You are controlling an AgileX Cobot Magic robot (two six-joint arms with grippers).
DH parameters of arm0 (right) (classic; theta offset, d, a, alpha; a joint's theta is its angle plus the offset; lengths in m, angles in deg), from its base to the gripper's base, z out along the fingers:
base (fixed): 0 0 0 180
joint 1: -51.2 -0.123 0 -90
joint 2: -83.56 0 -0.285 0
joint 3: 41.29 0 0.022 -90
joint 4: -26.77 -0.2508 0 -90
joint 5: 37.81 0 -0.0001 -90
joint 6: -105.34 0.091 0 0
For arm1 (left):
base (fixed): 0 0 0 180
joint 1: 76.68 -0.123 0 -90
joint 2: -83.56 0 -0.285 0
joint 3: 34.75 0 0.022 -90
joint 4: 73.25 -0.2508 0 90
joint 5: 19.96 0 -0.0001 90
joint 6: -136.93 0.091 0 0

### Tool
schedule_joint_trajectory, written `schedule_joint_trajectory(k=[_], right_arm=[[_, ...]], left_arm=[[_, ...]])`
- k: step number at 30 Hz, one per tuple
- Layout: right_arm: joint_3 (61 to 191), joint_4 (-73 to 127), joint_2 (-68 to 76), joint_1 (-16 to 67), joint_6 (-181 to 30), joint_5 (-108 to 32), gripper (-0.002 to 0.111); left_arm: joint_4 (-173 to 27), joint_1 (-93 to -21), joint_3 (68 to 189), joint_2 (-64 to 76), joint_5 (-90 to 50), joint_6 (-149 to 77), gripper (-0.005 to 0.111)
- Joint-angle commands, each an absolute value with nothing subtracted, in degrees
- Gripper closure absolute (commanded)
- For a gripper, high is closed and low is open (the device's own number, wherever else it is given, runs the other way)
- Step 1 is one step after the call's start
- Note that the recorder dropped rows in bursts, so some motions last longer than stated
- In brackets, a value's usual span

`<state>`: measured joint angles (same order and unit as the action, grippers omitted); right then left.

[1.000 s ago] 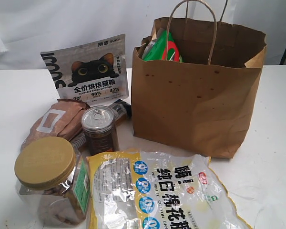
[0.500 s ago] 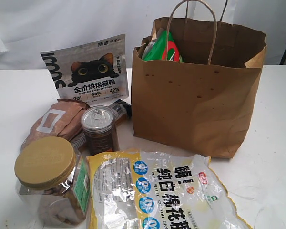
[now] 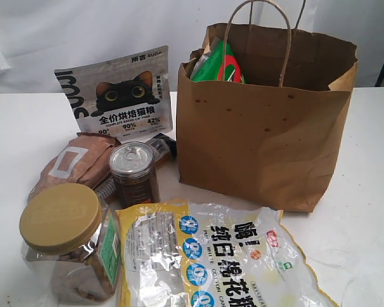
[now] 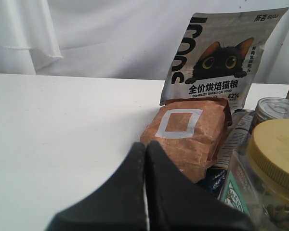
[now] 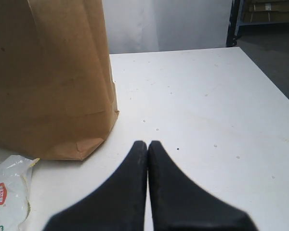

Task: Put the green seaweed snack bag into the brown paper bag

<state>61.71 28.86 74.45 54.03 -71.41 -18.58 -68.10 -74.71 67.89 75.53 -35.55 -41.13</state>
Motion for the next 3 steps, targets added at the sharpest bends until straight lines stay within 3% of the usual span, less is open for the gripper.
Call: schedule_joint_trajectory(k=[1, 3], right_arm=[[61.50, 28.71, 74.88, 54.33, -71.32, -19.55, 0.108], [61.50, 28.71, 74.88, 54.33, -71.32, -19.55, 0.108]], left_arm=[[-68.29, -74.49, 68.03, 75.77, -35.22, -41.22, 0.107], [-68.29, -74.49, 68.03, 75.77, -35.22, -41.22, 0.107]])
